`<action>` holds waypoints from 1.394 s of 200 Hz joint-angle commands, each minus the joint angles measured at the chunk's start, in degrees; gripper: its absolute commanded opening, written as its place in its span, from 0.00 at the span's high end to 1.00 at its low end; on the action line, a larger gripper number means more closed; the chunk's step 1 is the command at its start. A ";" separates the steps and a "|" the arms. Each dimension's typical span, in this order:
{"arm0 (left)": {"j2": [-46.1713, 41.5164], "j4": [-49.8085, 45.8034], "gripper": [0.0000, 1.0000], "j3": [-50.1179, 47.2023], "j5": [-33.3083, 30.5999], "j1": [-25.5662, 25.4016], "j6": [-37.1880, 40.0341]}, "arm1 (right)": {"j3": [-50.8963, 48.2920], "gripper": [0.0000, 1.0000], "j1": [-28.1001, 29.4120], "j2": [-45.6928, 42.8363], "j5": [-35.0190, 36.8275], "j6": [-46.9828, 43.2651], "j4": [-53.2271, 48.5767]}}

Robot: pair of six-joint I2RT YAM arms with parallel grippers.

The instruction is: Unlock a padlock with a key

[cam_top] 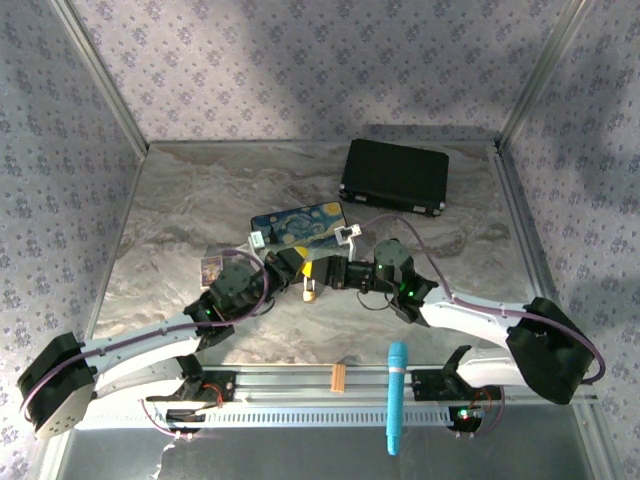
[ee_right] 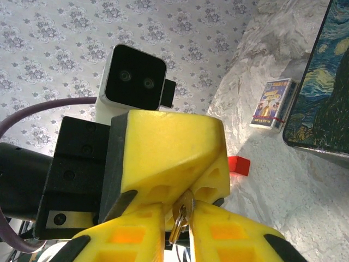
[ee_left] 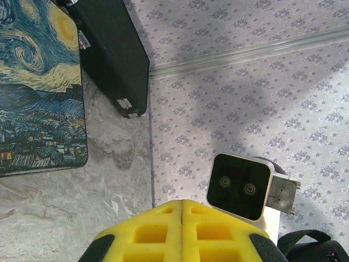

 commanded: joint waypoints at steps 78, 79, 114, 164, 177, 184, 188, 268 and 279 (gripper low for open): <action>-2.57 -2.23 0.53 0.38 2.27 -0.25 1.21 | -0.26 1.00 0.72 -0.88 1.37 -2.68 -4.05; -2.73 -2.45 0.50 0.40 2.21 -0.24 1.37 | -0.27 1.00 0.72 -0.94 1.38 -2.78 -4.24; -8.09 -18.06 0.02 3.26 0.03 1.42 5.28 | -2.37 1.00 0.94 -2.77 3.43 -4.12 -7.95; -4.02 -48.28 0.09 15.39 0.35 1.55 16.22 | -3.72 1.00 0.01 -7.32 6.33 -7.54 -19.32; -2.62 -48.60 0.17 14.86 0.24 1.05 17.66 | -4.77 1.00 -0.67 -8.29 6.30 -7.54 -20.54; -2.43 -47.72 0.22 13.81 -0.12 0.73 17.84 | -5.38 1.00 -1.23 -8.87 6.24 -7.61 -20.96; -2.27 -46.74 0.24 13.03 -0.21 0.68 17.85 | -5.63 1.00 -1.36 -9.17 6.35 -7.52 -21.37; 8.56 -31.66 0.30 7.15 1.04 0.51 25.68 | -7.76 1.00 -4.19 -12.07 7.59 -9.73 -29.50; 10.29 -29.51 0.30 6.94 1.47 0.42 26.63 | -8.02 1.00 -4.37 -12.00 7.72 -9.91 -29.66</action>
